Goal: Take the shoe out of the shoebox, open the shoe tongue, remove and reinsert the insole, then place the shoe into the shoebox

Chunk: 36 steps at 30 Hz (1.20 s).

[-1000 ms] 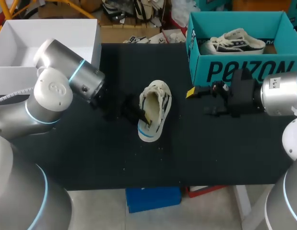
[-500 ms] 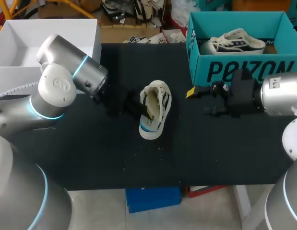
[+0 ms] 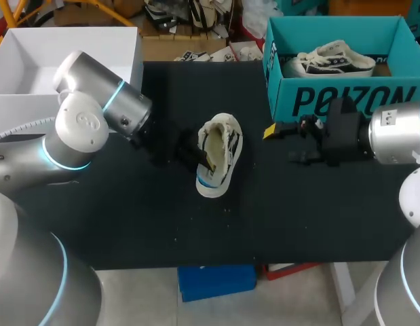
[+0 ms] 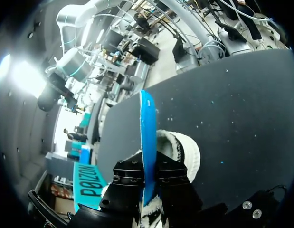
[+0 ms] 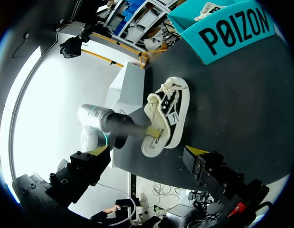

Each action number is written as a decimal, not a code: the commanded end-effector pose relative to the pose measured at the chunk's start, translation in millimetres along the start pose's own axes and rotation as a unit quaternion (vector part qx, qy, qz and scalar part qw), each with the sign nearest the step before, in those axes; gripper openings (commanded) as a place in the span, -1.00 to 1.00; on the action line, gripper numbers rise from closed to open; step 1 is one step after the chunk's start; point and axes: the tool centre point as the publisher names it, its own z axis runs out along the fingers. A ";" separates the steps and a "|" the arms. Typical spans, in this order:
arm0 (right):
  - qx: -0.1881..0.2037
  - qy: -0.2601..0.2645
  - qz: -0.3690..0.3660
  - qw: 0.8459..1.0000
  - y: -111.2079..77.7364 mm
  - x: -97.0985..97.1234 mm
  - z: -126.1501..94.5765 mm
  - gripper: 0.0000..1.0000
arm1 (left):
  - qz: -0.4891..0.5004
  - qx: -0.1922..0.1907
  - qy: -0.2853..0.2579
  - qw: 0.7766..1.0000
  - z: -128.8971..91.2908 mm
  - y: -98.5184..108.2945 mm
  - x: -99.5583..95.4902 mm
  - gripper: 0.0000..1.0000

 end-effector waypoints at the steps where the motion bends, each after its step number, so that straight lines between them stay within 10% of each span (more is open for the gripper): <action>1: 0.001 -0.001 0.000 1.000 0.0 0.4 -0.1 1.00 | 0.000 -0.005 0.002 1.000 2.7 5.5 -1.3 -1.00; 20: 0.001 -0.001 0.000 1.000 0.0 0.4 -0.1 1.00 | -0.012 -0.014 0.012 1.000 2.5 3.9 4.4 -1.00; 36: 0.001 -0.001 0.000 1.000 0.0 0.4 -0.1 1.00 | 0.019 0.007 -0.030 0.999 -8.8 -39.8 -12.5 -1.00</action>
